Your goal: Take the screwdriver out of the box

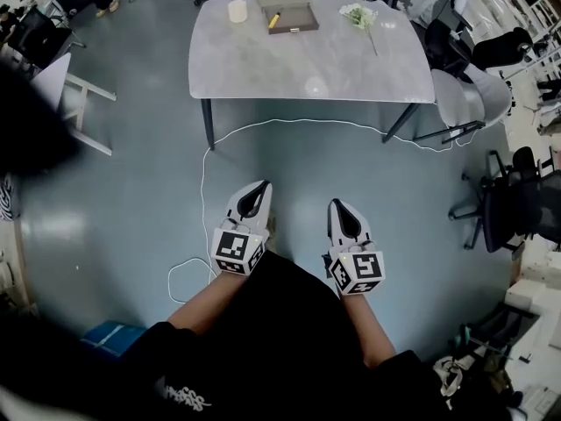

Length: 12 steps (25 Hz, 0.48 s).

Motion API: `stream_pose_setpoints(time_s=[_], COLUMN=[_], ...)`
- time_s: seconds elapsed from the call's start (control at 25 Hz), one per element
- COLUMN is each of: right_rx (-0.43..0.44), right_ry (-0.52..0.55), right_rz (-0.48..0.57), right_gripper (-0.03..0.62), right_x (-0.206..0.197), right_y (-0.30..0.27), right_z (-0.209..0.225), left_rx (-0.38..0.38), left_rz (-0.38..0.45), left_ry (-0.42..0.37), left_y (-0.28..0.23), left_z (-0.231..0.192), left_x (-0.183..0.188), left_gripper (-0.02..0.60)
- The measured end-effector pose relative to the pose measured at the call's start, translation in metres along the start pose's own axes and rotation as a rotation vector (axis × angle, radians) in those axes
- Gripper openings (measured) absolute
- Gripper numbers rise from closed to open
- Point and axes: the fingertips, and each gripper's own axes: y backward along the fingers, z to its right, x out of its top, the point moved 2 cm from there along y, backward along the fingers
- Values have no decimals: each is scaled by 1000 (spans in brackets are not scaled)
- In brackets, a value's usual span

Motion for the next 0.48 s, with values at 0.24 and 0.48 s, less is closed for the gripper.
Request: stream_pose_setpoints(time_s=[0.24, 0.48], right_rx=[69, 72], right_ry=[60, 101], right_rz=[-22, -35], right_gripper=[12, 12], right_x=[44, 80], right_y=[-104, -182], right_z=[-5, -10], left_rx=[29, 42], left_rz=[17, 23], left_ry=[36, 29], left_y=[-74, -96], left_z=[-68, -128], left_x=[22, 53], left_gripper=[17, 17])
